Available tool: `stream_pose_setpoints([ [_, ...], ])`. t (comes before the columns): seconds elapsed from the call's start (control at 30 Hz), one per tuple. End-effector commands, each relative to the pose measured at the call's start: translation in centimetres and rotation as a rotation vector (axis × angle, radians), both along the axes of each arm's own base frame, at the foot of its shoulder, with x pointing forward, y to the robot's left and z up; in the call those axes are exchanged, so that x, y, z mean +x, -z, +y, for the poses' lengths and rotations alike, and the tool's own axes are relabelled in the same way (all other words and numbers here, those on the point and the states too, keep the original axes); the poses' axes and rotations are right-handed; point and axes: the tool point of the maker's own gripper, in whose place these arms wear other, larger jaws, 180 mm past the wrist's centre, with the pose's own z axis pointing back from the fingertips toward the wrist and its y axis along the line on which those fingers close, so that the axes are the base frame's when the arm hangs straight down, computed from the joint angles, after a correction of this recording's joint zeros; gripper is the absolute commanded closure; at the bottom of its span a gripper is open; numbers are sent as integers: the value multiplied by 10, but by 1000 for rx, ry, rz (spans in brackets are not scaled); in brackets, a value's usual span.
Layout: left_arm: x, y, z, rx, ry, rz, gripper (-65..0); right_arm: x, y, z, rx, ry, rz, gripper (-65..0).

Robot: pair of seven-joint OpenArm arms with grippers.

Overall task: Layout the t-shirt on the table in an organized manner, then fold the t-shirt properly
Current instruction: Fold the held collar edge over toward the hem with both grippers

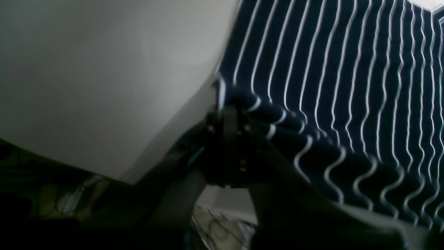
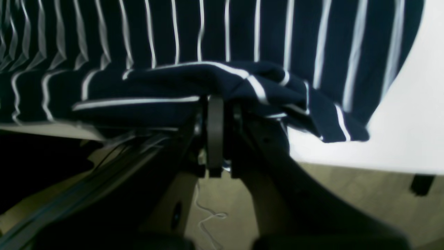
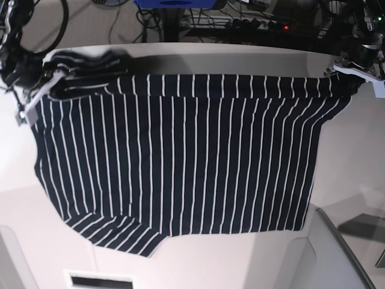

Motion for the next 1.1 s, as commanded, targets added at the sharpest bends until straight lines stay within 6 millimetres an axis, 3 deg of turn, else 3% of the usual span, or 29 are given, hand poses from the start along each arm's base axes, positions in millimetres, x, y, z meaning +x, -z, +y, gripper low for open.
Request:
stream_pose_setpoints([
  [0.0, 14, -14, 5, 22, 4, -48, 0, 14, -8, -4, -19, -15, -32, 0],
  [0.17, 38, -13, 2, 56, 27, -19, 0, 42, -3, -8, -27, -67, -3, 0],
  [0.37, 66, 0, -15, 118, 104, 20, 0, 72, 3, -13, -10, -63, 1, 0],
  [0.77, 90, 27, -9, 57, 65, 44, 0, 125, 2, -28, 38, -4, -7, 0],
  [0.97, 104, 33, -6, 27, 45, 42, 0, 146, 15, -4, 38, -83, -9, 0],
  [1.07, 108, 40, -3, 12, 35, 52, 0, 152, 25, -1, 47, -47, -2, 0],
])
